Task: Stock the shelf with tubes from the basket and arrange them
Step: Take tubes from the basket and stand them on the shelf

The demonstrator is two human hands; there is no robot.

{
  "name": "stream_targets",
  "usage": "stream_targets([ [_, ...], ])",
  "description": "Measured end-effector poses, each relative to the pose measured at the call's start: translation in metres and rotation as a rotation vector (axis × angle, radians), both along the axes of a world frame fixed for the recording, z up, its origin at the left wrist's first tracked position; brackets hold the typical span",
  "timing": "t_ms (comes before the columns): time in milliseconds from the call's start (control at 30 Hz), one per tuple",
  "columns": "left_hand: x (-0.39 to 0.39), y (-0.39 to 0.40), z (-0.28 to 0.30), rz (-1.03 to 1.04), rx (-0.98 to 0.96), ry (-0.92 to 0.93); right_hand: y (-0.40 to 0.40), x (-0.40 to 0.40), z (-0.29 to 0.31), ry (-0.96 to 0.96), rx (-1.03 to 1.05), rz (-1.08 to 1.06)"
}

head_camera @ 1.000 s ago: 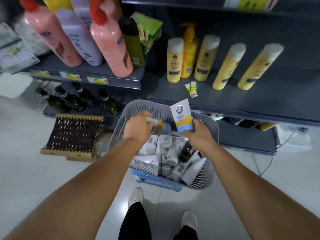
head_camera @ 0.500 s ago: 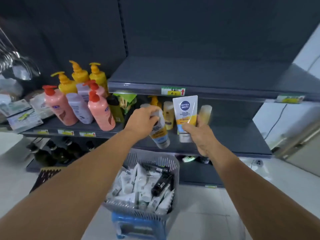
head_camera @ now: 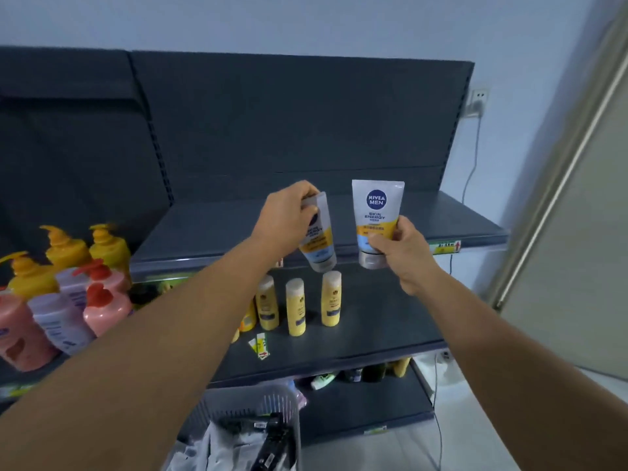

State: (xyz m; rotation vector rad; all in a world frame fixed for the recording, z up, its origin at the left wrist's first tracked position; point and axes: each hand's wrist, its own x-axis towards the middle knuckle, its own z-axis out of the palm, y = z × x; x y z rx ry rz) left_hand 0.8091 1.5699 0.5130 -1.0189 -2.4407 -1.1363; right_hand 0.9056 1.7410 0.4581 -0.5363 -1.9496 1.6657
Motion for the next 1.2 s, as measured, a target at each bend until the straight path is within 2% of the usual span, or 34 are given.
stream_targets([
  [300, -0.045, 0.121, 0.002, -0.018, -0.007, 0.031, 0.129, -0.036, 0.004, 0.055, 0.053, -0.084],
  [667, -0.129, 0.287, -0.033, 0.06, -0.032, -0.069, 0.285, -0.113, -0.028, -0.117, 0.126, 0.02],
  [800, -0.14, 0.308, -0.042, 0.075, 0.129, -0.111, 0.305, -0.128, -0.04, -0.147, 0.124, 0.081],
  [933, -0.146, 0.306, -0.07, 0.054, 0.332, -0.39, 0.312, -0.134, -0.047, -0.155, 0.114, 0.096],
  [1000, -0.149, 0.305, -0.086, 0.057, 0.247, -0.466, 0.314, -0.137, -0.048, -0.177, 0.149, 0.109],
  [1100, -0.15, 0.311, -0.093, 0.044, 0.07, -0.454, 0.316, -0.138, -0.047, -0.231, 0.19, 0.145],
  [1200, -0.155, 0.325, -0.09, 0.05, 0.022, -0.449, 0.318, -0.142, -0.048, -0.265, 0.225, 0.156],
])
